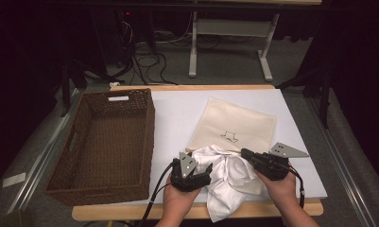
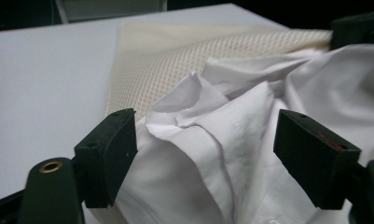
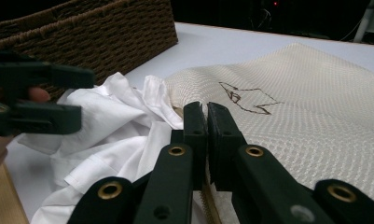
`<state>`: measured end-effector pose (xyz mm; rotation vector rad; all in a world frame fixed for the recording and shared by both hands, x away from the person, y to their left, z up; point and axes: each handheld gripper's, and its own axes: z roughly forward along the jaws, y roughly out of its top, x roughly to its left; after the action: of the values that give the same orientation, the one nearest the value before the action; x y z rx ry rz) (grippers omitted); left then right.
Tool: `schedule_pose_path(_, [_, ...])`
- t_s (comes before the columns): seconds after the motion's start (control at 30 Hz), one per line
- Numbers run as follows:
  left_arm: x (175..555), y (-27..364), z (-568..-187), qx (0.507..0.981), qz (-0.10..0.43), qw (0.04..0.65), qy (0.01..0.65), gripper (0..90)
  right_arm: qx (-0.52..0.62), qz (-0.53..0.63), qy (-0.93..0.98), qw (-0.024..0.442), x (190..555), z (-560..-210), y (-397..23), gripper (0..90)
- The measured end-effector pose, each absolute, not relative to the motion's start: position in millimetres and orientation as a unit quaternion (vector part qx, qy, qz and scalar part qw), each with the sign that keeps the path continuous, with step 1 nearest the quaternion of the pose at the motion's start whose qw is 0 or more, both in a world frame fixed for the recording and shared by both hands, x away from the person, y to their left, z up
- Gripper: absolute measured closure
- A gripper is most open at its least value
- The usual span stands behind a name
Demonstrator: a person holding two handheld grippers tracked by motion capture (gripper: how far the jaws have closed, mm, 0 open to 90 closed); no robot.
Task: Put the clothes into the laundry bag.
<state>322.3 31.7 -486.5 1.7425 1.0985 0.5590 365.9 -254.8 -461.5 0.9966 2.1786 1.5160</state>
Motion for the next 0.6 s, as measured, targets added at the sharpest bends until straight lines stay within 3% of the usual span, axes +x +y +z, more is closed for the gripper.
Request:
schedule_pose_path(0.13, [329, 27, -496, 0.727, 0.231, 0.464, 0.450, 23.3, 0.347, 0.527, 0.761, 0.151, 366, -463, -253, 87.9])
schedule_pose_path(0.3, [332, 22, -503, 0.742, 0.201, 0.464, 0.440, 65.1, 0.347, 0.524, 0.763, 0.152, 367, -464, -252, 88.0])
schedule_pose_path(0.4, [325, 16, -499, 0.746, 0.200, 0.471, 0.426, 80.9, 0.346, 0.526, 0.762, 0.155, 367, -464, -253, 88.0])
schedule_pose_path(0.6, [318, 3, -492, 0.747, 0.189, 0.492, 0.406, 86.1, 0.348, 0.529, 0.758, 0.155, 368, -463, -253, 88.0])
